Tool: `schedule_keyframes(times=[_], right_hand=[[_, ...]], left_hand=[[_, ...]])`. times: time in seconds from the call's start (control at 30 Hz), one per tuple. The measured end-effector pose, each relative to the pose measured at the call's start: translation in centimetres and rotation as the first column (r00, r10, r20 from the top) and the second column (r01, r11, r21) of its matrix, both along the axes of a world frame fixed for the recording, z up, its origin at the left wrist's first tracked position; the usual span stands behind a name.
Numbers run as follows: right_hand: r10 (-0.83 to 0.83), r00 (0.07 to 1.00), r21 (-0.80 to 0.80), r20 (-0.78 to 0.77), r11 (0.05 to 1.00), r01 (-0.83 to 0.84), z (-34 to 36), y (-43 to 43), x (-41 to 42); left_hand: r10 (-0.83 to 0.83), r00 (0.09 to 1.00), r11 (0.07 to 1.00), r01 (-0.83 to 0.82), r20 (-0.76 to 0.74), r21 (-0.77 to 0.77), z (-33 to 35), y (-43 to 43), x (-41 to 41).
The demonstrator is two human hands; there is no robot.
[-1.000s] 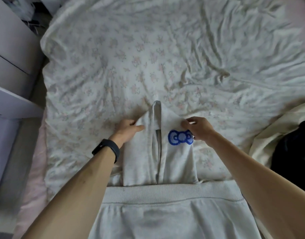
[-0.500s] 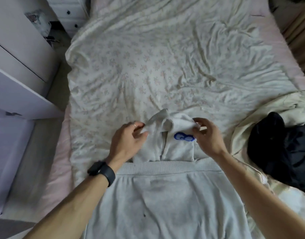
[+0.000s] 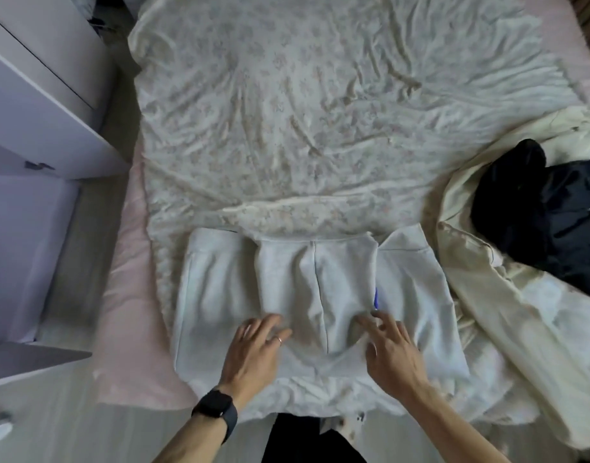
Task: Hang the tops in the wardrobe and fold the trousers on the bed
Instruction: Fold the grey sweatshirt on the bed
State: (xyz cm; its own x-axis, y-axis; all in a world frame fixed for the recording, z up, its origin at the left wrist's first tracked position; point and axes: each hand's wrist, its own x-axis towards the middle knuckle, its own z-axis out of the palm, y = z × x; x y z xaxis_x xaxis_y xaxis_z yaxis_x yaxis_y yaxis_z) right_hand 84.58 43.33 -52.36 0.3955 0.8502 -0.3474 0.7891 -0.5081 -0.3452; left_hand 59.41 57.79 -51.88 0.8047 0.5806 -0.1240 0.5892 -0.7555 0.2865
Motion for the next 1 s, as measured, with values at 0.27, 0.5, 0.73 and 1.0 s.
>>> schedule_keyframes(times=[0.27,0.5,0.73,1.0], right_hand=[[-0.039,0.999,0.334,0.024,0.942,0.029,2.3,6.9,-2.7],[0.05,0.998,-0.448,-0.044,0.892,-0.064,-2.5,3.7,-0.2],[-0.058,0.974,0.127,0.218,0.991,0.031,-0.1,7.9,-0.5],[-0.022,0.996,-0.291,0.09,0.956,0.048,-6.0,10.6,4.6]], left_hand=[[0.194,0.98,0.972,-0.197,-0.032,-0.131,1.1,2.3,8.6],[0.087,0.843,0.987,-0.144,-0.53,-0.066,-3.4,5.6,3.8],[0.093,0.992,0.991,-0.084,-0.081,0.099,-2.1,6.1,5.6],[0.134,0.921,0.989,-0.102,-0.365,0.105,-7.2,11.7,4.4]])
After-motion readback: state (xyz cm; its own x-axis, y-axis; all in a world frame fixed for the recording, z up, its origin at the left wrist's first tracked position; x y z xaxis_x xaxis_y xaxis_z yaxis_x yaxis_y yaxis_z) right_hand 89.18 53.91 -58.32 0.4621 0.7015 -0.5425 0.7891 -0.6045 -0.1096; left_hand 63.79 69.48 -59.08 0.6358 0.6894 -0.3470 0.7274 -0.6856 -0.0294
